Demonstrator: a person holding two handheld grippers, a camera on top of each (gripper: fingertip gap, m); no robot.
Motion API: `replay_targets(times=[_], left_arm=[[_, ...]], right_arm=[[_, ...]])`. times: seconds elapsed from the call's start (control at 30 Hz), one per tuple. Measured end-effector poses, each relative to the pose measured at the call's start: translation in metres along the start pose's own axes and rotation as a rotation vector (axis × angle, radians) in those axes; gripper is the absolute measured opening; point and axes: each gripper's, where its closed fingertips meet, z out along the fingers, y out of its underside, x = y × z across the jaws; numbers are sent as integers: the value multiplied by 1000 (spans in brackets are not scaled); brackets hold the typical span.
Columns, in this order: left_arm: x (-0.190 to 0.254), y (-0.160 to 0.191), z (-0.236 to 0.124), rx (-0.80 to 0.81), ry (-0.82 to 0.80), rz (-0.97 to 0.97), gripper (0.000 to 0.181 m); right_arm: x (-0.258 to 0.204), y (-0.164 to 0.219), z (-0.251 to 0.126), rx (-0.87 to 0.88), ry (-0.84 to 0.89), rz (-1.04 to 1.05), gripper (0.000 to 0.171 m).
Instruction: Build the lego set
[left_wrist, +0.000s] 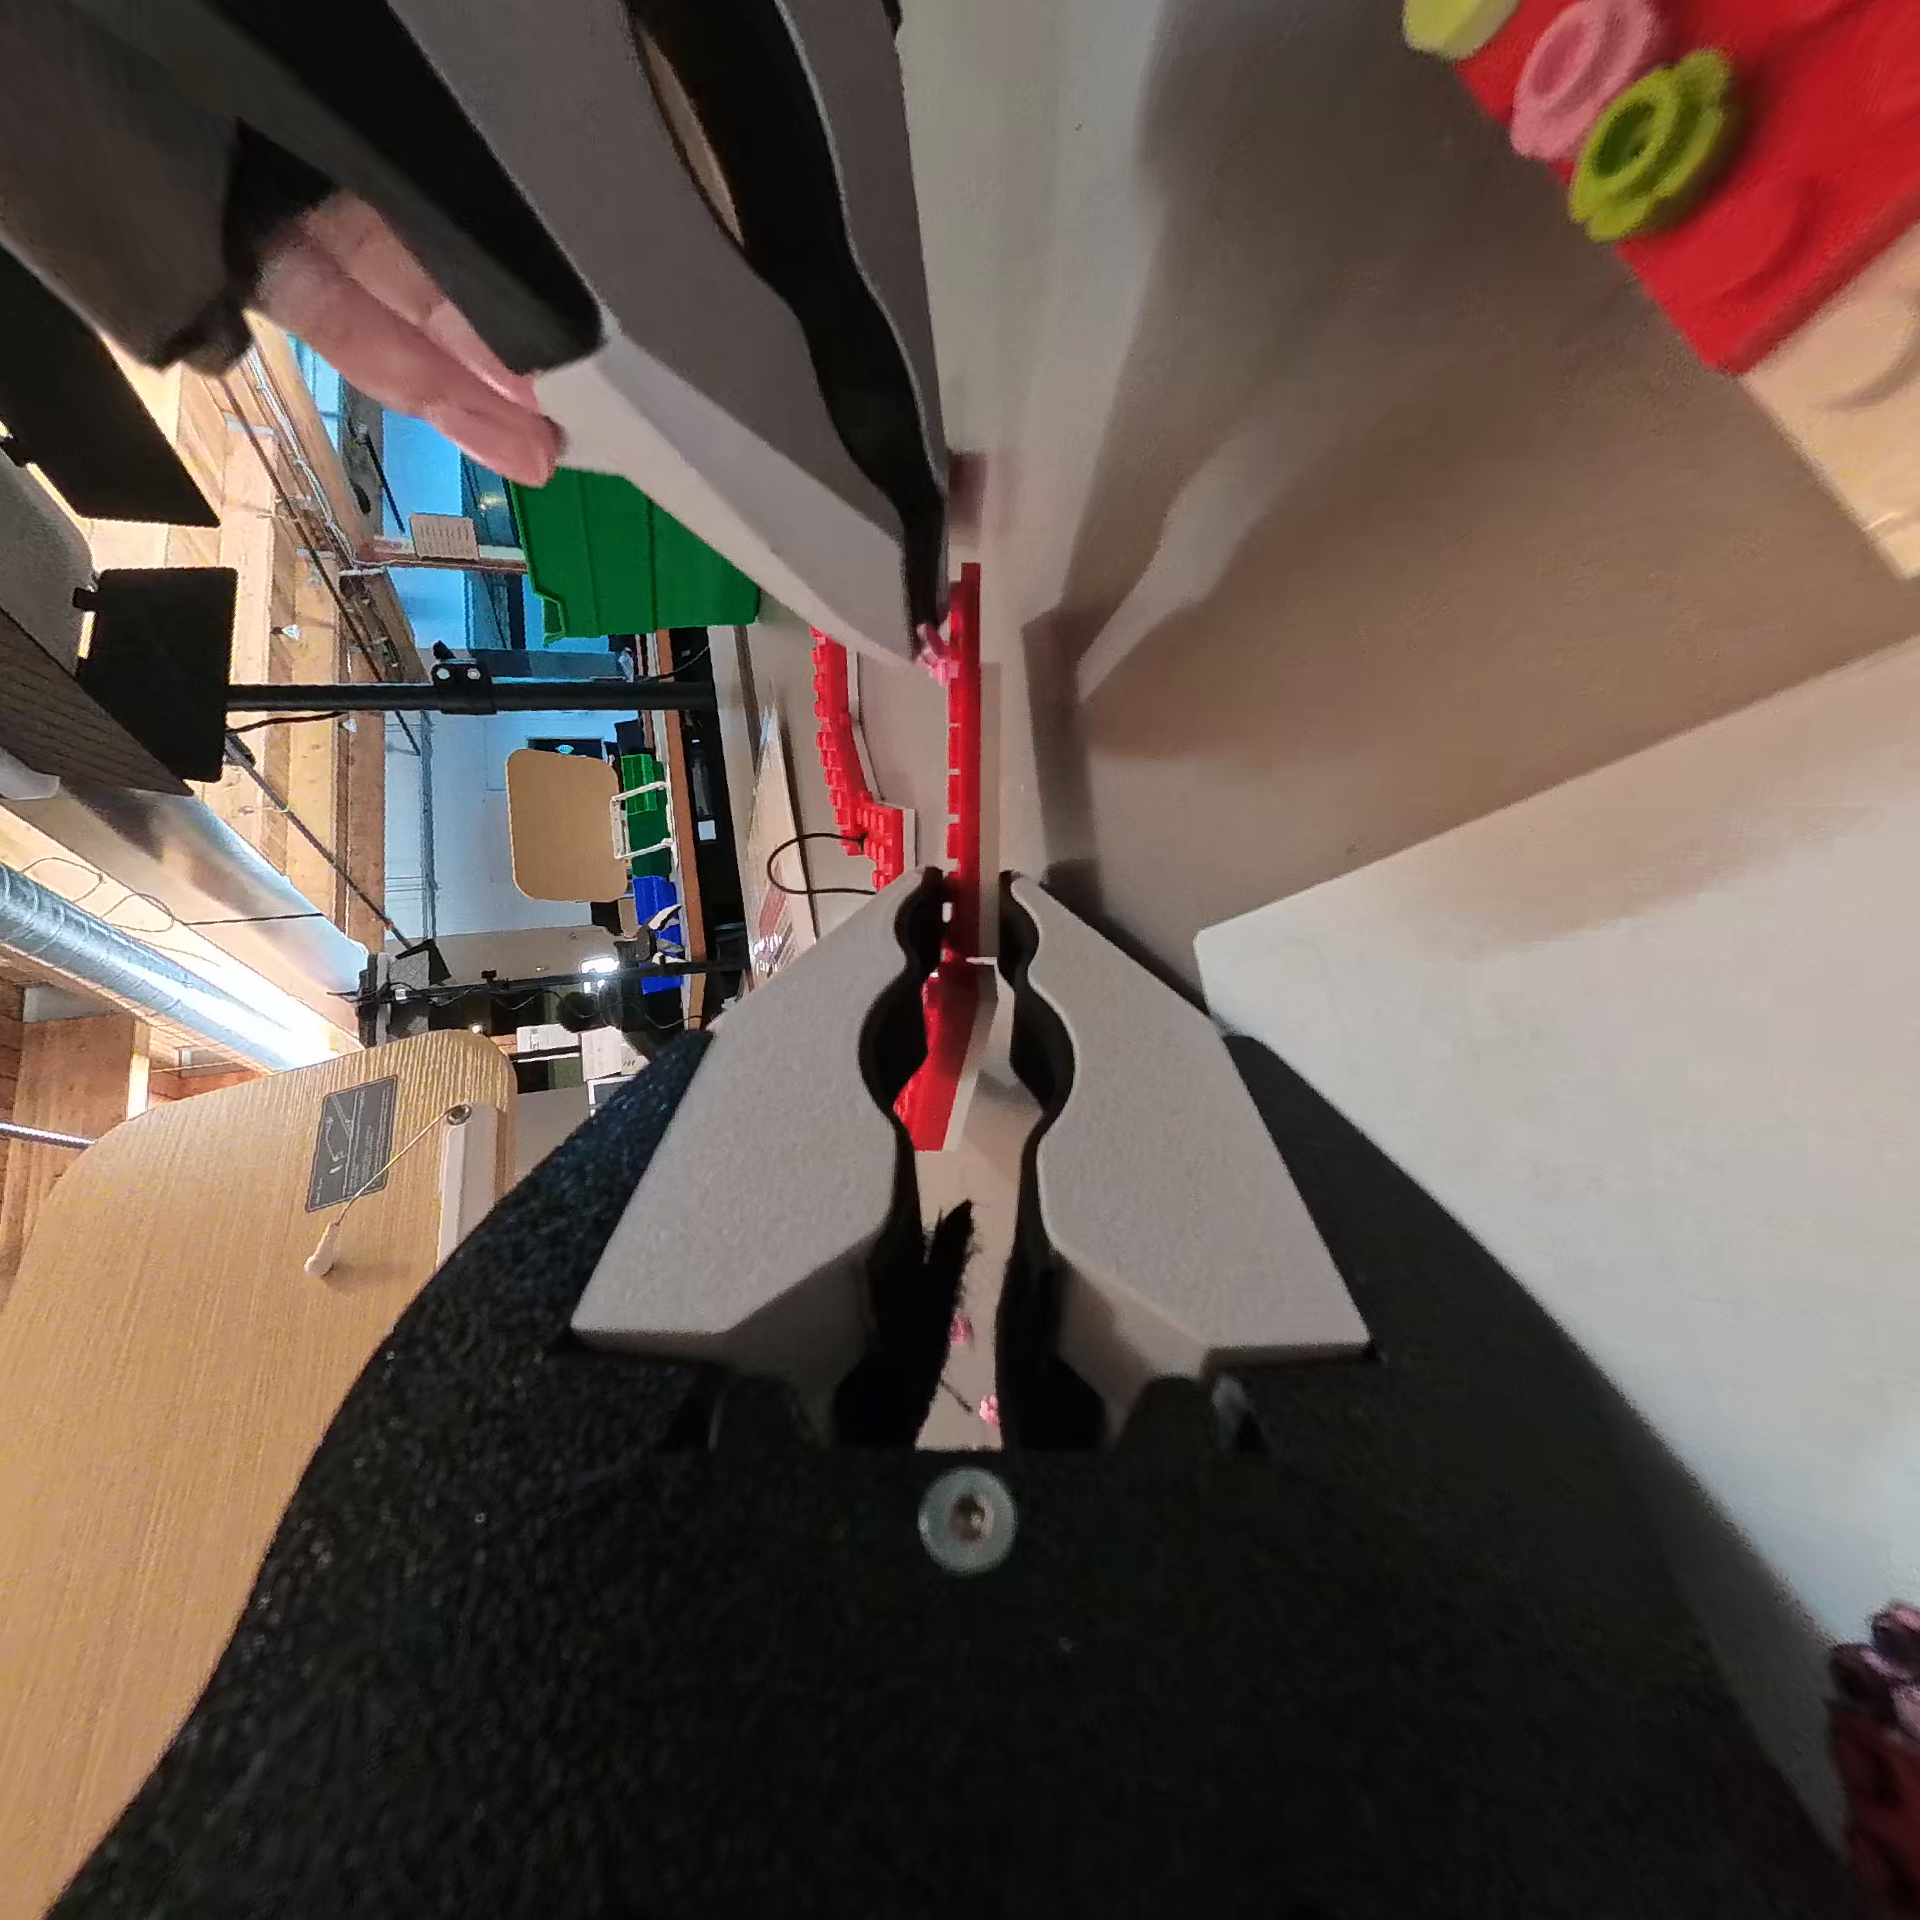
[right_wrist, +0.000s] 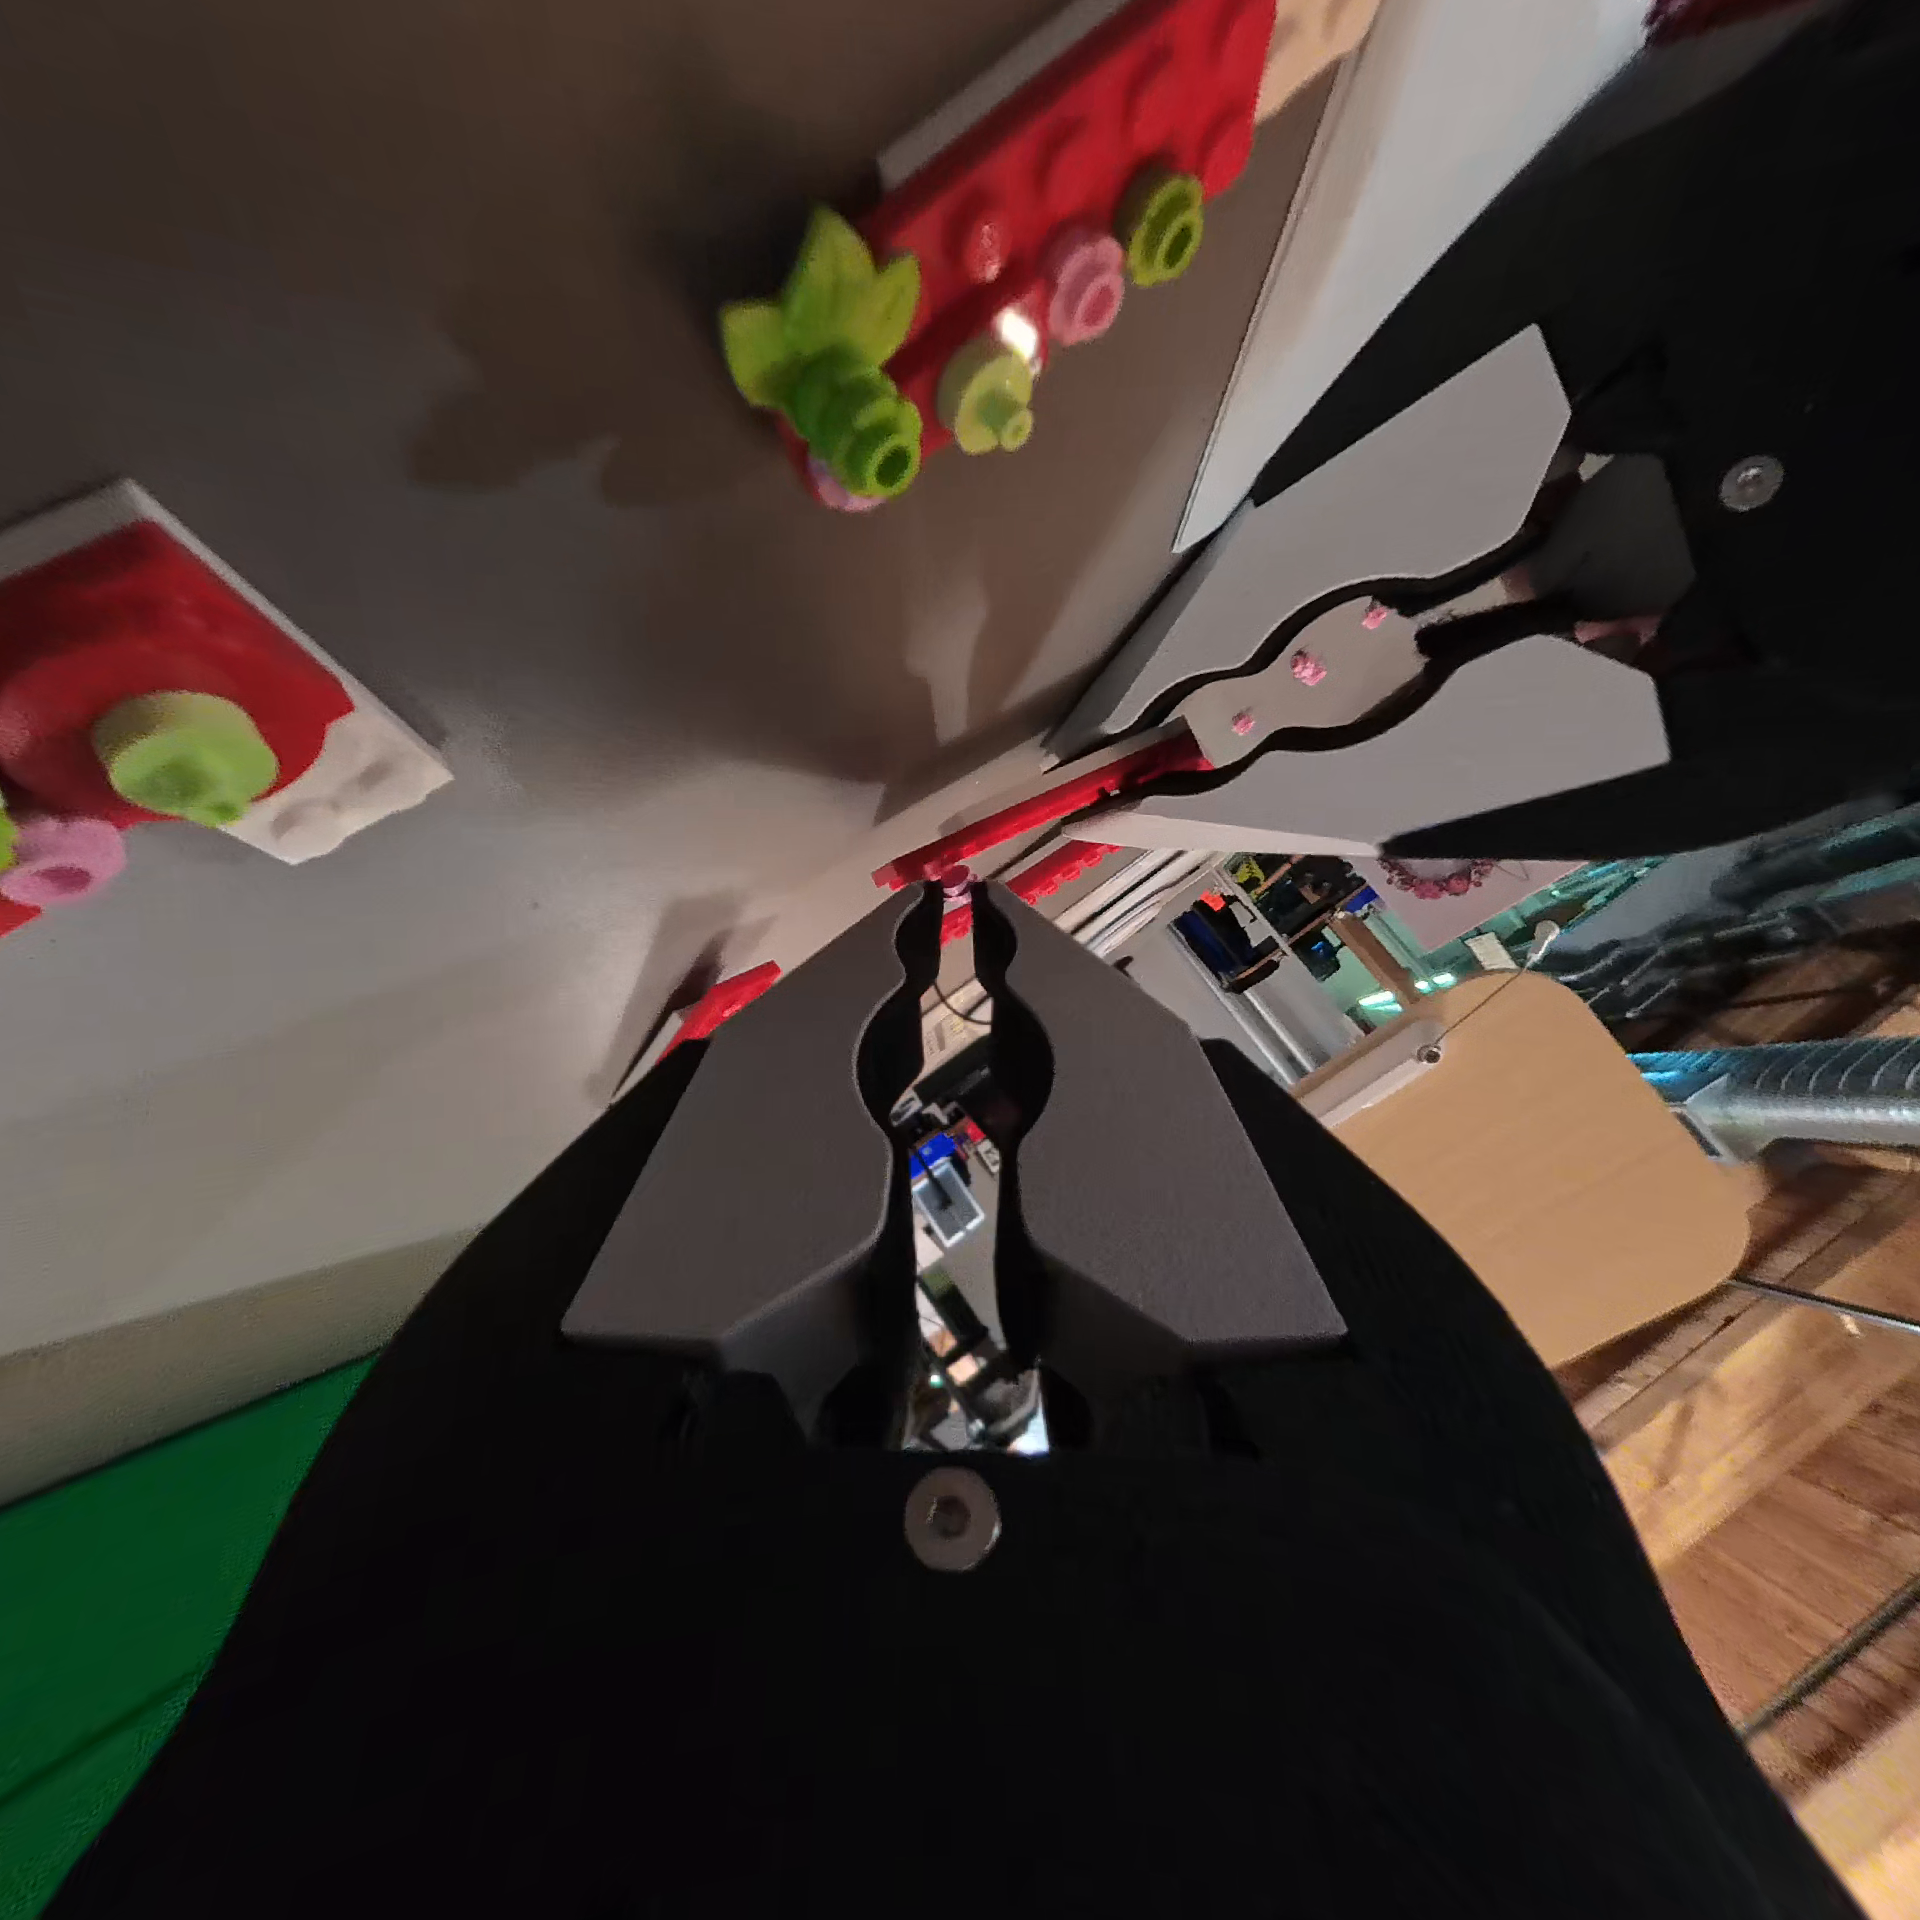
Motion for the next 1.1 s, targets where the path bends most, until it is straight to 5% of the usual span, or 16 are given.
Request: replay_targets(times=[0.83, 1.1], left_arm=[[0, 0, 0, 0, 0, 5, 7], [0, 0, 0, -1, 2, -5, 7]], right_arm=[[-5, -3, 2, -16, -41, -266, 11], [-7, 1, -3, -19, -57, -130, 23]])
